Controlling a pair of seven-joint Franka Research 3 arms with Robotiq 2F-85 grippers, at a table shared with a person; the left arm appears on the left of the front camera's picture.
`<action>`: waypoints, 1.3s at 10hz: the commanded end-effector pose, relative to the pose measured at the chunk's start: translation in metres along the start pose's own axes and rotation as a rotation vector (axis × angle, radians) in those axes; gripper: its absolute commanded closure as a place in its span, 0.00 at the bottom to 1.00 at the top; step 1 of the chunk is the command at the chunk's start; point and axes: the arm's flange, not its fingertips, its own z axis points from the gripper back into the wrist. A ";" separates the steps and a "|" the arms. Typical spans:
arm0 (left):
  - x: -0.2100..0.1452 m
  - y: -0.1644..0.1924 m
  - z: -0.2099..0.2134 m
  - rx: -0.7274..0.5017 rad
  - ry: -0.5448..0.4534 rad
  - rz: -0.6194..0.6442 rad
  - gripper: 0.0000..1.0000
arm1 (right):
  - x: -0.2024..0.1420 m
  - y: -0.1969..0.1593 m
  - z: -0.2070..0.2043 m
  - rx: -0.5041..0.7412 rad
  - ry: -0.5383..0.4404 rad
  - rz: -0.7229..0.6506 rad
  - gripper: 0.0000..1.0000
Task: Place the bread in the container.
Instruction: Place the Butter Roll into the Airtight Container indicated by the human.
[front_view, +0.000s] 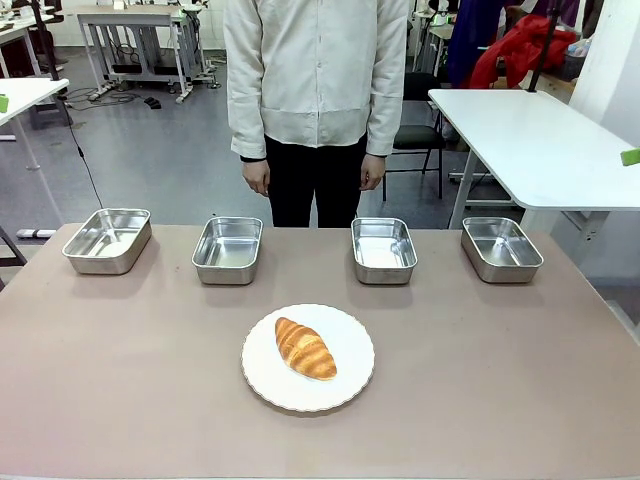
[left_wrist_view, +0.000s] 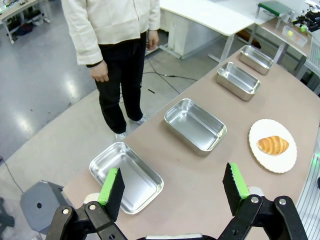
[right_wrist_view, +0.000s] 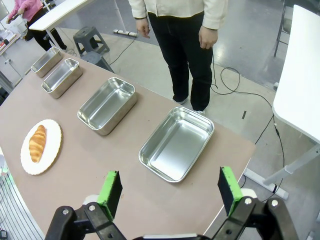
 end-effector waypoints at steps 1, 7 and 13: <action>0.001 0.000 0.001 -0.009 -0.013 -0.004 0.00 | 0.001 -0.001 -0.001 0.006 -0.018 0.000 0.00; 0.001 0.000 0.001 -0.009 -0.013 -0.004 0.00 | 0.001 -0.001 -0.001 0.006 -0.018 0.000 0.00; 0.001 0.000 0.001 -0.009 -0.013 -0.004 0.00 | 0.001 -0.001 -0.001 0.006 -0.018 0.000 0.00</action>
